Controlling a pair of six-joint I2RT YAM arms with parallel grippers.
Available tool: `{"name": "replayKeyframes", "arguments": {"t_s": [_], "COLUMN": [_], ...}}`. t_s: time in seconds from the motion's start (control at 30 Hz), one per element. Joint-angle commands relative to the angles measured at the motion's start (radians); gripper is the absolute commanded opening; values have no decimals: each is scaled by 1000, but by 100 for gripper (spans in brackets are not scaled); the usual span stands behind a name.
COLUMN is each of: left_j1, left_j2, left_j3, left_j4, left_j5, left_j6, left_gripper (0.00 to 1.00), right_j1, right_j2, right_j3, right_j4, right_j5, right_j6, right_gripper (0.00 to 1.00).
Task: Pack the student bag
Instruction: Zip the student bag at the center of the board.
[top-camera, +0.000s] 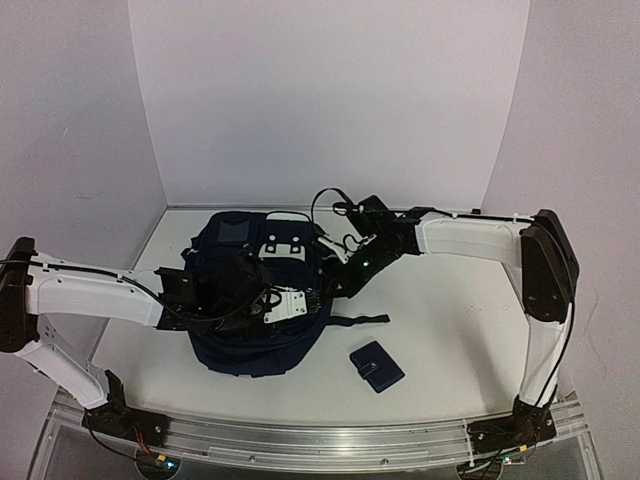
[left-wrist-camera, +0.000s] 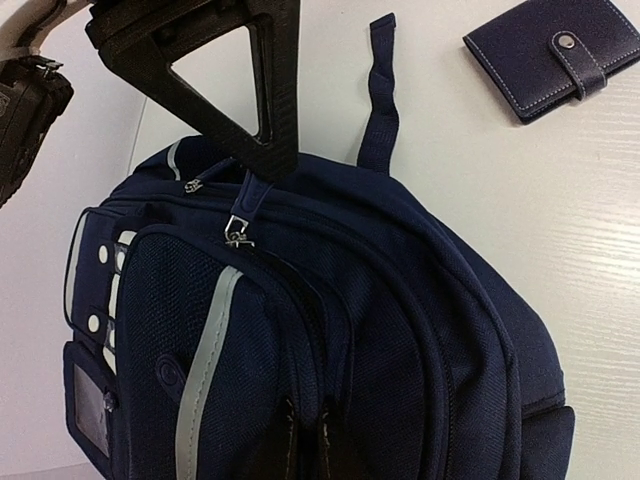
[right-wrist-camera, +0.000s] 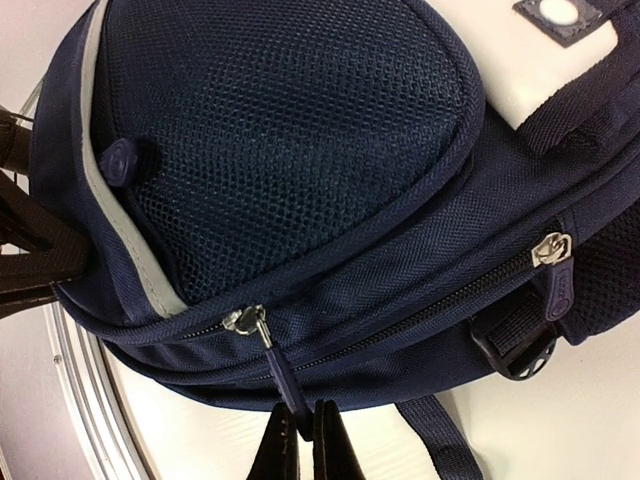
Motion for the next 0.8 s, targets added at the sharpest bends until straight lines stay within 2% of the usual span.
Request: {"name": "replayKeyframes", "arguments": {"t_s": [0.0, 0.03, 0.07, 0.13, 0.17, 0.2, 0.23, 0.27, 0.3, 0.4, 0.47, 0.63, 0.77], "left_j1": [-22, -22, -21, -19, -14, -7, 3, 16, 28, 58, 66, 68, 66], "left_j2": [-65, -72, -81, -100, -111, -123, -136, -148, -158, -212, -243, -294, -305], "left_j3": [-4, -3, -2, 1, 6, 16, 35, 47, 60, 72, 71, 63, 33], "left_j4": [-83, -80, -73, -51, -44, -44, -56, -69, -83, -105, -122, -182, -202], "left_j5": [81, 76, 66, 44, 36, 25, 11, -2, -15, -43, -41, -36, 39], "left_j6": [-71, -88, -122, -193, -255, -316, -374, -445, -512, -690, -794, -1068, -1209], "left_gripper": [1, 3, 11, 32, 42, 50, 60, 65, 71, 94, 100, 100, 100], "right_j1": [-72, -72, -72, -72, -71, -70, -70, -72, -72, -75, -79, -107, -119], "right_j2": [24, 8, -9, -39, -48, -53, -59, -63, -64, -41, 3, 162, 297], "right_j3": [28, 12, -3, -28, -33, -31, -25, -16, -3, 68, 137, 370, 586], "right_j4": [71, 71, 70, 57, 43, 32, 28, 26, 26, 28, 27, 21, 20], "right_j5": [149, 116, 80, -47, -101, -143, -165, -160, -136, -53, 9, 74, 110], "right_j6": [26, 21, 17, 14, 15, 19, 26, 31, 28, 18, 18, 52, 54], "right_gripper": [0, 0, 0, 0, 4, 16, 31, 49, 58, 69, 77, 89, 97]}}
